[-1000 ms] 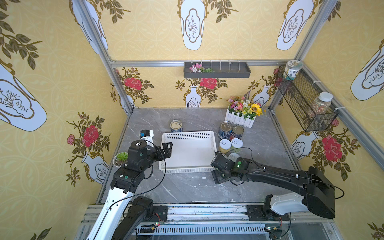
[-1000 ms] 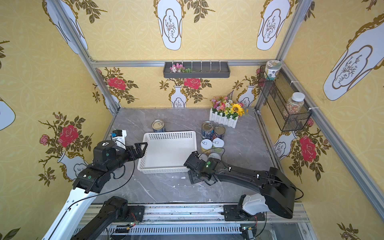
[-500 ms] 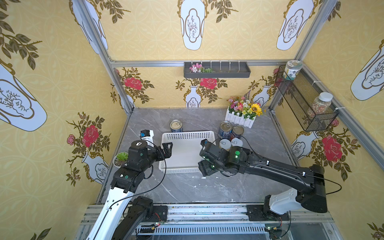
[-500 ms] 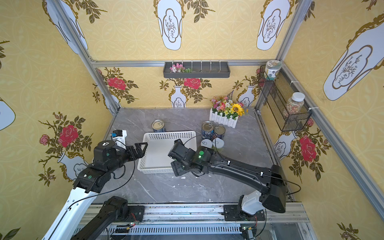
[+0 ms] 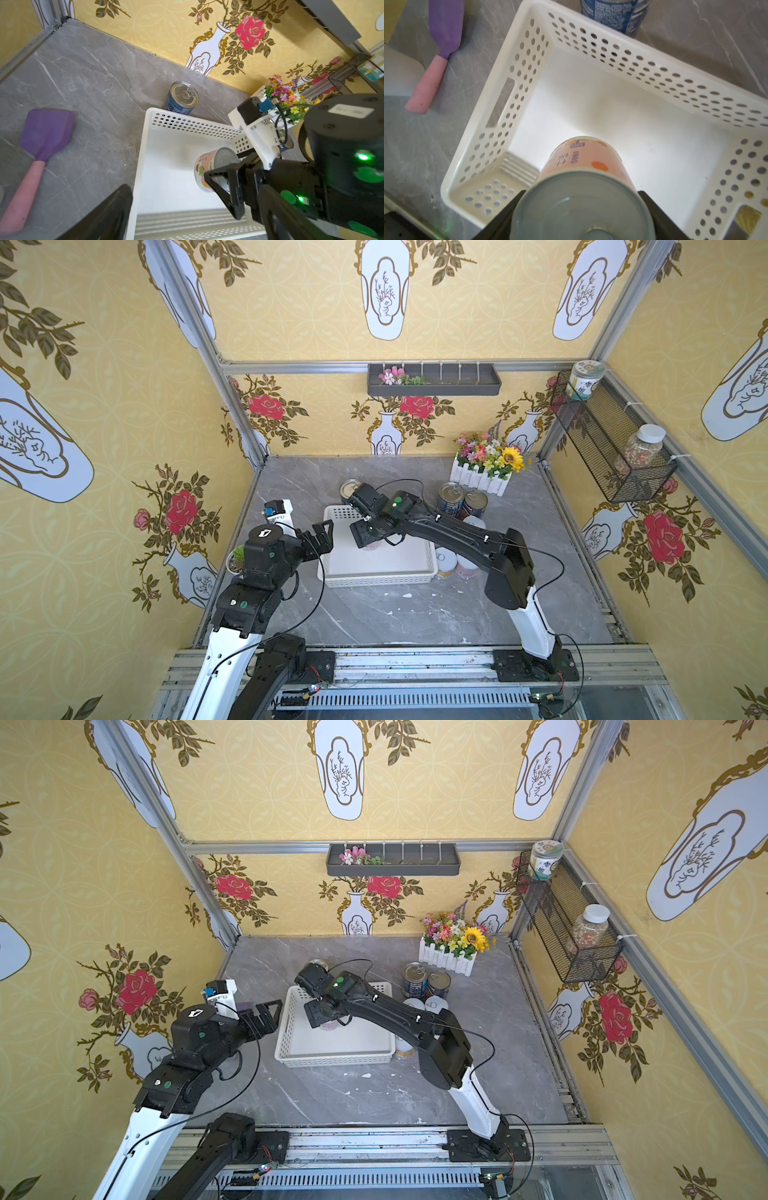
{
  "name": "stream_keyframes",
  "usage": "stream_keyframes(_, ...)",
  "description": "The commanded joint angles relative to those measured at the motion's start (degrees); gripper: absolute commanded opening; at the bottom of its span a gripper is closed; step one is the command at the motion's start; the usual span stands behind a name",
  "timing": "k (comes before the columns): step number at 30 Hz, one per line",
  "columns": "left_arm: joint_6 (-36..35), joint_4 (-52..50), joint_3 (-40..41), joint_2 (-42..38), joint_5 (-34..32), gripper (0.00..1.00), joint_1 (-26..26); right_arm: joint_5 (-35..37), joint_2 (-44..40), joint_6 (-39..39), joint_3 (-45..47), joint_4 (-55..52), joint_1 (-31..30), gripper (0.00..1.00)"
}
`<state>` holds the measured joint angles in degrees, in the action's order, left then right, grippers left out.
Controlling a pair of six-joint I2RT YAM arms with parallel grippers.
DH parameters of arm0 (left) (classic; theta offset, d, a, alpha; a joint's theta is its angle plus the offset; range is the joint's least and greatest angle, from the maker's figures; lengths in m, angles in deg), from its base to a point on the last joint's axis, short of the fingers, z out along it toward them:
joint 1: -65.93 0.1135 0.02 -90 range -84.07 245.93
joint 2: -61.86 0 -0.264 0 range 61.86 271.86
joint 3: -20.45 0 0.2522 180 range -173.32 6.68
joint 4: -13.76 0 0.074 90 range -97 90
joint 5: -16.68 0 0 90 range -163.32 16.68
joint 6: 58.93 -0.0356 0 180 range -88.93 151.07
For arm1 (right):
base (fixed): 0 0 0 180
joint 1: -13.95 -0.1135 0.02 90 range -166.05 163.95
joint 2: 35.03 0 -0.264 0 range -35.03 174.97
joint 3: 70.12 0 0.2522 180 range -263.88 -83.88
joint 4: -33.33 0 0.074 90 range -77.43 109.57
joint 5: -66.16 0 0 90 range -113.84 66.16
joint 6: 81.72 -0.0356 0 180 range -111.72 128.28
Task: Put the canned food in the basket
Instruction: Place the canned food in the basket.
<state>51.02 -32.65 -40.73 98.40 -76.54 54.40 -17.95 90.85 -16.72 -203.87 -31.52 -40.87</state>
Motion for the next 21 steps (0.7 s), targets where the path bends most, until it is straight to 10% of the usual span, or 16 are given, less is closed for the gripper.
stream_keyframes(1,0.06,0.38,-0.22,-0.36,2.40,1.00,2.25,-2.64,6.32,1.96,-8.08,0.10,0.82,0.65)
stream_keyframes(10,-0.17,0.83,0.12,-1.08,3.84,1.00,3.80,-4.32,16.49,2.78,-19.31,-0.85,3.45,0.66)
stream_keyframes(21,-0.26,1.03,0.26,-1.46,4.62,1.00,3.88,3.39,2.98,2.48,4.85,-0.93,8.77,0.70)
